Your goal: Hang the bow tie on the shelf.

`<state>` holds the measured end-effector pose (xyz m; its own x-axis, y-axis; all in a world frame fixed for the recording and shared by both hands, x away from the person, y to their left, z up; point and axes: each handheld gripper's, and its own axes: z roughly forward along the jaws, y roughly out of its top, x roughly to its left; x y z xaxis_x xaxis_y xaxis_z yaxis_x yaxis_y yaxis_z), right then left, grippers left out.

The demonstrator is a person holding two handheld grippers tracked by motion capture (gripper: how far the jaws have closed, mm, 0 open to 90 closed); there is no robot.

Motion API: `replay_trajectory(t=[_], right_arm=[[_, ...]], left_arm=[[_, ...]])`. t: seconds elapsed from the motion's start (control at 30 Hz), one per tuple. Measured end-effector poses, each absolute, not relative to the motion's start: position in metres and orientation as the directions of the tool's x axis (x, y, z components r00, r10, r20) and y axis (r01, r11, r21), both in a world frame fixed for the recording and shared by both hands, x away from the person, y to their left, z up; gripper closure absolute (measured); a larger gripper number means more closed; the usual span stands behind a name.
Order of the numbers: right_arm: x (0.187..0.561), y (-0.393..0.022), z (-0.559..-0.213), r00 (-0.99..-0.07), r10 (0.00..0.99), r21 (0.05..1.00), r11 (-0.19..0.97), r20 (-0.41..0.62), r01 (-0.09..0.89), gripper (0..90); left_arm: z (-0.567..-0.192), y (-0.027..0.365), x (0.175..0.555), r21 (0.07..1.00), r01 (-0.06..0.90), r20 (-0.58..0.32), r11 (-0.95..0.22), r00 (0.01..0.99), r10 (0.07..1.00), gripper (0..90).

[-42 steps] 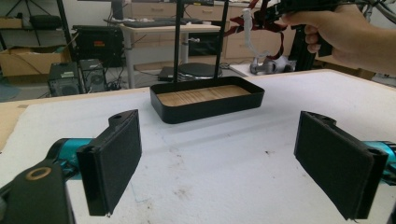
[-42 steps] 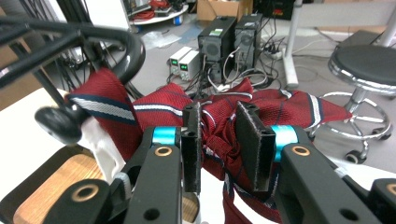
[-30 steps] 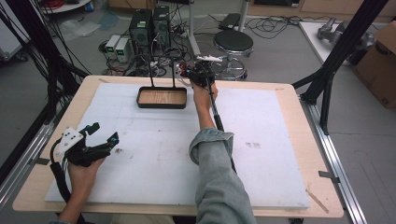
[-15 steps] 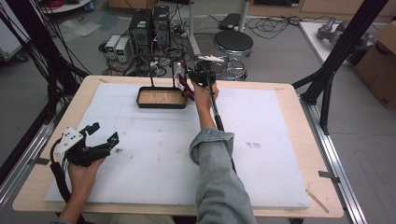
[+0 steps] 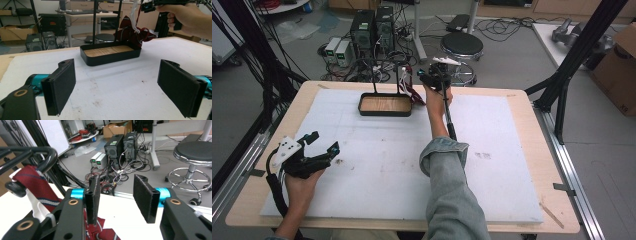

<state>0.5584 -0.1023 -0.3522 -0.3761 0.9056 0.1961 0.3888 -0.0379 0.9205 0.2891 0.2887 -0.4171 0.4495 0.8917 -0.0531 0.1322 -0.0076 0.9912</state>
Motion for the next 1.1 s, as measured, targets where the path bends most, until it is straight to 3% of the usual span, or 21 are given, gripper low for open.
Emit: replay_trajectory(t=[0.33, 0.47, 1.1], right_arm=[[0.549, -0.127, -0.332, -0.381, 0.901, 0.937, -0.071, 0.207, 0.341, 45.7], [0.543, -0.14, -0.321, -0.392, 0.895, 0.943, -0.082, 0.211, 0.322, 35.7], [0.497, -0.208, -0.289, -0.376, 0.91, 0.972, -0.098, 0.175, 0.214, 18.3]], left_arm=[[-0.417, 0.288, 0.288, 0.991, 0.131, -0.048, -0.012, 0.447, 0.893, 15.4], [-0.417, 0.289, 0.287, 0.991, 0.131, -0.047, -0.013, 0.443, 0.895, 15.4], [-0.417, 0.289, 0.286, 0.991, 0.129, -0.041, -0.018, 0.435, 0.899, 15.4]])
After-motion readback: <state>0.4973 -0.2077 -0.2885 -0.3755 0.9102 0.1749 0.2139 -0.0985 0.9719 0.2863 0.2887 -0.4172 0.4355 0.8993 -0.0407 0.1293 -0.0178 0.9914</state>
